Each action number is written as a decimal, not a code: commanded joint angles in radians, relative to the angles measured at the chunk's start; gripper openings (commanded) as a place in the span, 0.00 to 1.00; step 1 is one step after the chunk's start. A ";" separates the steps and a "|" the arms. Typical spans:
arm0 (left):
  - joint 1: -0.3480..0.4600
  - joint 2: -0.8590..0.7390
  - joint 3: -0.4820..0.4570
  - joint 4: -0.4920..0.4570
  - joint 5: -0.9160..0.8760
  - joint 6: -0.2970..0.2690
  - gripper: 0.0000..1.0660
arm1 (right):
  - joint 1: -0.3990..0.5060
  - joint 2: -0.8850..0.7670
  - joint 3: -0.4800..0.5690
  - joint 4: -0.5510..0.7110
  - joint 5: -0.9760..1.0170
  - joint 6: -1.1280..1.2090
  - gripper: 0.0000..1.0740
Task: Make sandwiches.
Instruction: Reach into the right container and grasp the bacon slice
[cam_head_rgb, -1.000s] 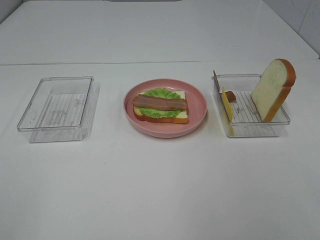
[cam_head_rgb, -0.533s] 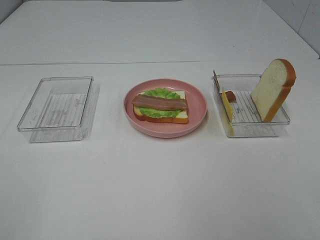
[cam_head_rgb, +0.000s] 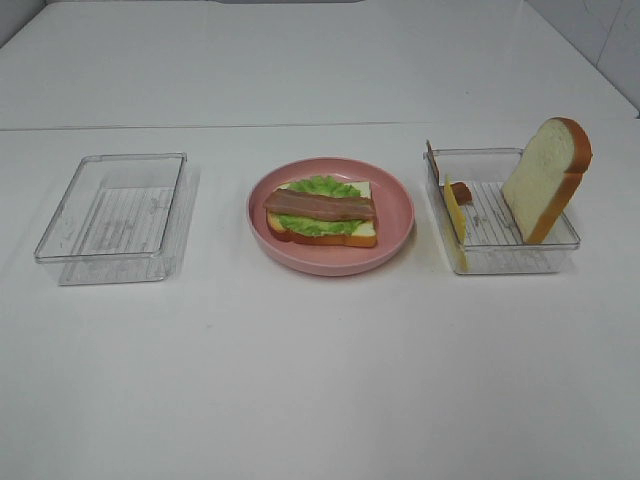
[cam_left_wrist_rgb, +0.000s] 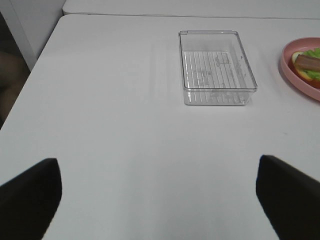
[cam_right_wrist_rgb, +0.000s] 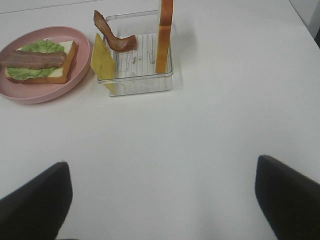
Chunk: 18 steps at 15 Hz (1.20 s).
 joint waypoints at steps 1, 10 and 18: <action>0.001 -0.018 0.001 -0.008 -0.004 0.000 0.94 | -0.003 0.227 -0.061 0.000 -0.107 -0.003 0.90; 0.001 -0.018 0.001 -0.008 -0.004 0.000 0.94 | -0.003 1.004 -0.412 0.011 -0.111 -0.068 0.90; 0.001 -0.018 0.001 -0.008 -0.004 0.000 0.94 | 0.138 1.350 -0.804 -0.041 0.031 -0.066 0.90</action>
